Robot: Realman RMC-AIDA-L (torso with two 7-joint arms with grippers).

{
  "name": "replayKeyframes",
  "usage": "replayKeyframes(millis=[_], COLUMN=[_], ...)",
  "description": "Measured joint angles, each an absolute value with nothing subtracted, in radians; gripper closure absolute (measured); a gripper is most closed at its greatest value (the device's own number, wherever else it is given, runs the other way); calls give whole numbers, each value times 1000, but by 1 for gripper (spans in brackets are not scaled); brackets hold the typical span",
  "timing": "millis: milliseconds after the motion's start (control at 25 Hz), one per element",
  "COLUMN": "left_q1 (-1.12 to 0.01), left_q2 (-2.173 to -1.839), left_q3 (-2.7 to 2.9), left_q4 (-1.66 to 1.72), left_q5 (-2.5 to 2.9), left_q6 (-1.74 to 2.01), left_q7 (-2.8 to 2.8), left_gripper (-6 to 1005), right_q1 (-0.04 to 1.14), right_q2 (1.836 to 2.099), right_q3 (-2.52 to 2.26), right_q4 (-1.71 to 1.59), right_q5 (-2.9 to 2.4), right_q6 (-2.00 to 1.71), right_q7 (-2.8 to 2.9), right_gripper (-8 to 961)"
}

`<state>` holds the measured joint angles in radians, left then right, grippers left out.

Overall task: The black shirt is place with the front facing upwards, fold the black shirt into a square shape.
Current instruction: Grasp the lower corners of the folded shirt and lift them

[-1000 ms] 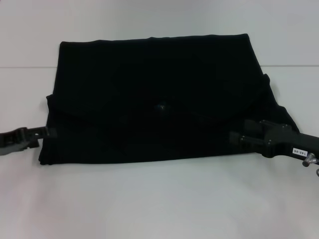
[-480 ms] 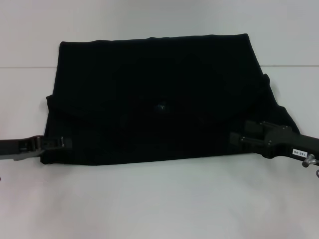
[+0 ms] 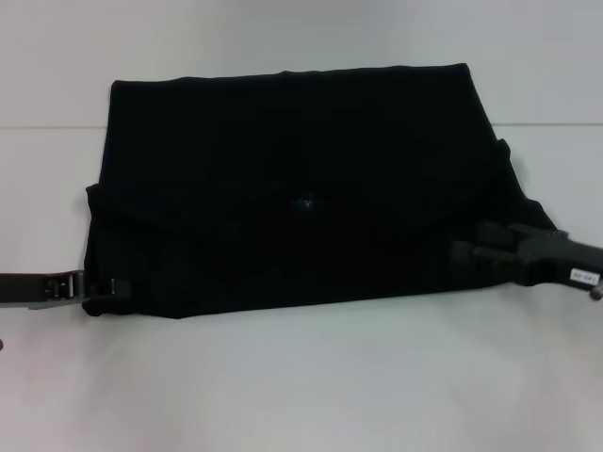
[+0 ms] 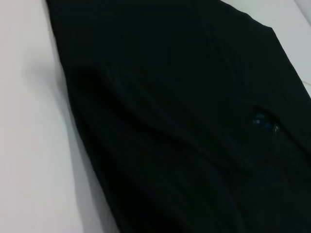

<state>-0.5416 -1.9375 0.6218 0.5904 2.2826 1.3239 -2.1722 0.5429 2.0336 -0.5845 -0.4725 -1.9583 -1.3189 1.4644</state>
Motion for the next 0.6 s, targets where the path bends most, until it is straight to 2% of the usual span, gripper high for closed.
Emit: replayKeyframes(millis=[200, 360, 480, 520, 600], left_q1=[-543, -545, -547, -548, -548], left_q2=[-1936, -1933, -1933, -1933, -1933], left_q3=[626, 628, 629, 629, 629], left_q4=[593, 594, 594, 594, 594], left_q5=[2283, 2283, 2283, 2283, 2284], left_q6=[1324, 1326, 1331, 1333, 1335], left_q7=[-2173, -2178, -2179, -2179, -2179], left_gripper=[727, 869, 931, 952, 973], right_q1=[577, 635, 697, 714, 744], right_q2=[1989, 1937, 1885, 1875, 1873], right_q3=[-594, -616, -628, -630, -630], right_q4=[-591, -724, -773, -787, -819], right_q5=[-2101, -2265, -2390, -2434, -2523], right_q6=[-1326, -1372, -1409, -1419, -1418], right_q7=[1718, 2001, 2205, 2255, 2317], right_gripper=[156, 159, 159, 159, 159])
